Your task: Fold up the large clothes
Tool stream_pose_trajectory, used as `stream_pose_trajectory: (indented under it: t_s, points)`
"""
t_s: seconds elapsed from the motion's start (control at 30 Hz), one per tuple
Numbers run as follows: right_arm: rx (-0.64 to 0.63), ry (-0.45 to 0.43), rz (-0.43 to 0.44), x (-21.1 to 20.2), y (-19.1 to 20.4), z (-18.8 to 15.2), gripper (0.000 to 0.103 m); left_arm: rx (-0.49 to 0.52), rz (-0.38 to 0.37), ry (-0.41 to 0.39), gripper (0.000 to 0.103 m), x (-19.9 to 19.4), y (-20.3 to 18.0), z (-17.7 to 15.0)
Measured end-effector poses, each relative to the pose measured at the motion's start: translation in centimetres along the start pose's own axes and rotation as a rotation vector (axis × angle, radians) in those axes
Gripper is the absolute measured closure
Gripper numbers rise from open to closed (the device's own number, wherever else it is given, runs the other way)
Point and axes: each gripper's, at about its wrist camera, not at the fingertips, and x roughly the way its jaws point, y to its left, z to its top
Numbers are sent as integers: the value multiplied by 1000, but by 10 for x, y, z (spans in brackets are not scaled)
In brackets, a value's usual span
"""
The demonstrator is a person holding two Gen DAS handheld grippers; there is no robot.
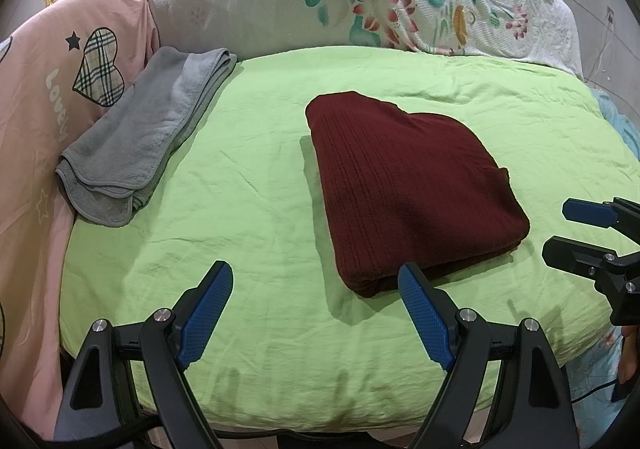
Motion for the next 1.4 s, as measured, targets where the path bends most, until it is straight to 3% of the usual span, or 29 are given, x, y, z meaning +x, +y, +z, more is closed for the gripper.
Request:
stream_pose_trajectory:
  t_s: [1.4]
  points:
    - [12,4,6,5,-5,3,21,4,-3,9,18,3,-10,2]
